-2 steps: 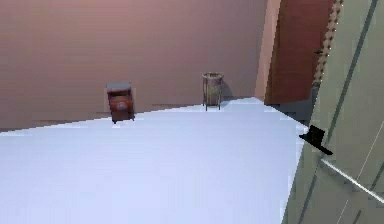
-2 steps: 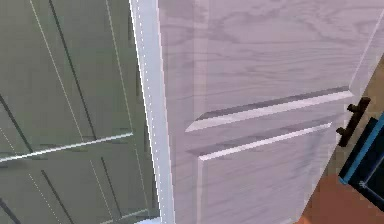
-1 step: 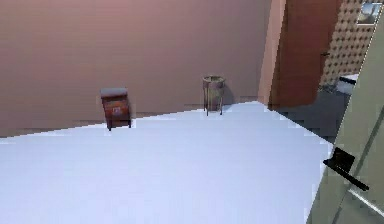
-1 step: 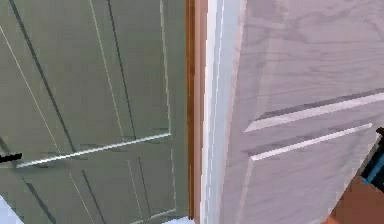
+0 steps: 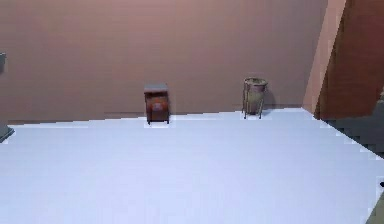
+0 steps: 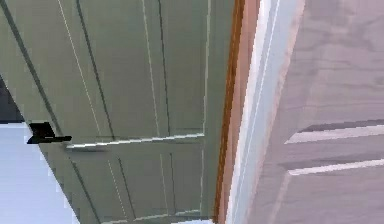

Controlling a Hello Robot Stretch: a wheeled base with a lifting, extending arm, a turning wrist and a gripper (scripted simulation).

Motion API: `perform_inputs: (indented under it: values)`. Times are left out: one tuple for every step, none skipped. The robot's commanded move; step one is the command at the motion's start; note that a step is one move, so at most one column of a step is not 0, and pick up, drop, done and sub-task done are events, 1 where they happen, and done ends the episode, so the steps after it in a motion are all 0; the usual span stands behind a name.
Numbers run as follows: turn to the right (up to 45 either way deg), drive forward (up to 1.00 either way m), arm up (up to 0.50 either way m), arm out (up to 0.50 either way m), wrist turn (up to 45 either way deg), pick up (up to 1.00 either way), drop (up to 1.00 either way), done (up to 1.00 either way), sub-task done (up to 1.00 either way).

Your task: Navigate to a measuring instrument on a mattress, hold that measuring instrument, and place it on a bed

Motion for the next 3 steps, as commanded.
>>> perform_inputs:
  values:
    - [0.0,0.05,0.0,0.0,0.0,0.0,0.0,0.0,0.0]
    - [18.0,0.0,0.0,0.0,0.0,0.0,0.0,0.0,0.0]
    - [0.0,1.0,0.0,0.0,0.0,0.0,0.0,0.0,0.0]
